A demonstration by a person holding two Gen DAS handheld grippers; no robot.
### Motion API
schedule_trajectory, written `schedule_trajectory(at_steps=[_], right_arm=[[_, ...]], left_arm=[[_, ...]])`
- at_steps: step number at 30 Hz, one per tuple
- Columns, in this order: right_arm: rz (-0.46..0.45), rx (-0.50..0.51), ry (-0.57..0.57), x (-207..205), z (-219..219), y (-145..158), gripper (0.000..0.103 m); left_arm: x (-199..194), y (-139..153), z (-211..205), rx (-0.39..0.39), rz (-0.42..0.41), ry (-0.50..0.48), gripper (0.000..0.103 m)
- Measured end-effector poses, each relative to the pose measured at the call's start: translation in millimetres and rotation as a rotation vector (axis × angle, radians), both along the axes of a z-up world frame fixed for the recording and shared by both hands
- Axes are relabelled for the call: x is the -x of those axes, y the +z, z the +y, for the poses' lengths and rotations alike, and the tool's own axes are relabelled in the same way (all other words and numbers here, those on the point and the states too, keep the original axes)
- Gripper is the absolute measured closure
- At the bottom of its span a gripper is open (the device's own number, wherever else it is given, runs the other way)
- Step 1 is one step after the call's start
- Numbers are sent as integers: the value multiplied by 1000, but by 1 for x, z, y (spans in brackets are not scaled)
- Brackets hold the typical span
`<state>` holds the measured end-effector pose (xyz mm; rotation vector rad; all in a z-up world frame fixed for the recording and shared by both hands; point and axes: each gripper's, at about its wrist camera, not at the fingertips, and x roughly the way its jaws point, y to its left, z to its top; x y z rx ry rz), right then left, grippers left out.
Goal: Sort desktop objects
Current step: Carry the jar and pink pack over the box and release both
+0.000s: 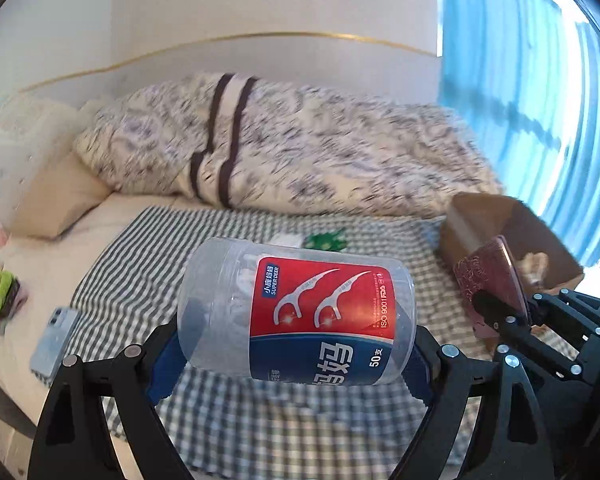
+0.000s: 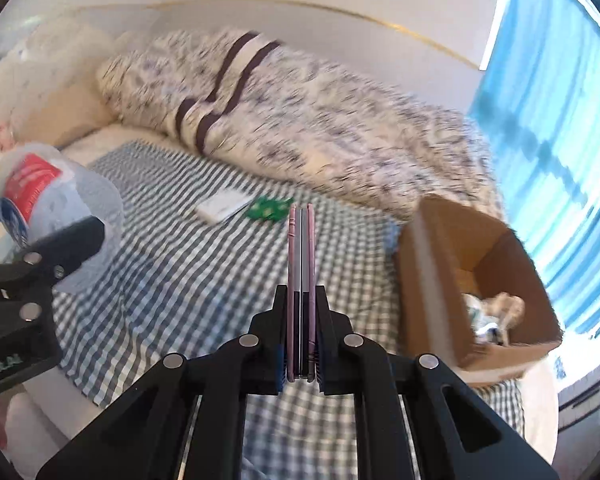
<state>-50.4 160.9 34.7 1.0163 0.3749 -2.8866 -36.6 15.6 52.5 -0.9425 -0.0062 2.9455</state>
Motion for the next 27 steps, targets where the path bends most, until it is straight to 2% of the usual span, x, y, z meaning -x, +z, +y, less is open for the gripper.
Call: schedule_trajectory(at_steps=[8,14,19,21,24,26,27], right_arm=[[38,101,-109,5,92,35,93],[-15,210,-172,34,179,40,93],[-46,282,-263,64,240,28,93],[-66,312,-283,75,259,16,93],[-82,334,-312,85,280,0,92],[-58,351,-322,89,293,-5,91],[-38,357,-316,89,296,-5,79]], left_arm=[[24,41,94,20,44,-147,13],[65,55,193,24,38,-287,13],[95,44,259,51,13,-366,13],[112,34,275,41,-20,-385,13],[126,19,293,68,-37,-396,13],[135,8,301,88,-56,-408,12],[138,5,303,88,-69,-417,12]])
